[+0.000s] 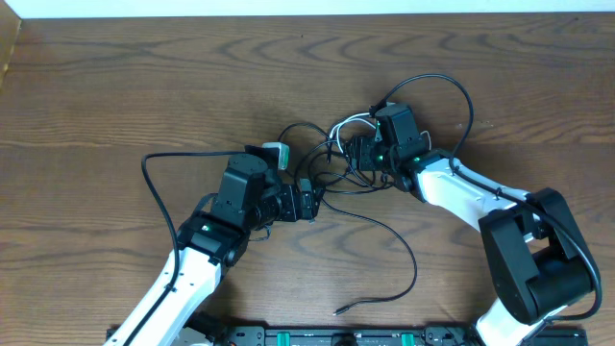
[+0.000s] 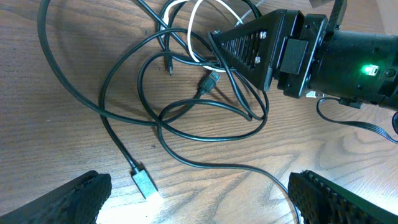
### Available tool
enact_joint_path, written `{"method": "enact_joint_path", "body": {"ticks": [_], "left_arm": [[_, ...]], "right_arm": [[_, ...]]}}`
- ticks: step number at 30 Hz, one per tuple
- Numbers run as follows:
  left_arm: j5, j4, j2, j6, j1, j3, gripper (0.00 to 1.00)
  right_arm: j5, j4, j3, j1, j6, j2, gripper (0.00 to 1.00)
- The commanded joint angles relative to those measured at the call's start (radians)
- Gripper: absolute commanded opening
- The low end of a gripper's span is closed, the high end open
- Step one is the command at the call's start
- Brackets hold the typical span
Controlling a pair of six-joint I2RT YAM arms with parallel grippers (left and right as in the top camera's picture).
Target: Untangle cables
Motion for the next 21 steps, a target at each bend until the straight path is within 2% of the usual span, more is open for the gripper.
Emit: {"method": "enact_joint_path", "body": {"ticks": [1, 8, 12, 21], "left_arm": [[-0.013, -0.002, -0.003, 0.017, -0.002, 0.014, 0.98], [-0.013, -0.002, -0.003, 0.017, -0.002, 0.014, 0.98], [-0.013, -0.002, -0.003, 0.018, -0.002, 0.014, 0.98], [-0.013, -0.002, -0.003, 0.018, -0.002, 0.014, 0.98]], "right_arm": [[0.003, -0.008, 0.005, 0.003, 0.008, -0.05, 0.64], [-0.014, -0.068, 0.005, 0.002, 0.014, -0.102, 0.68], [0.037, -0.113, 0.005, 0.002, 0.014, -0.087, 0.7], [0.09, -0.07, 0.005, 0.002, 0.03, -0.02, 0.72]]}}
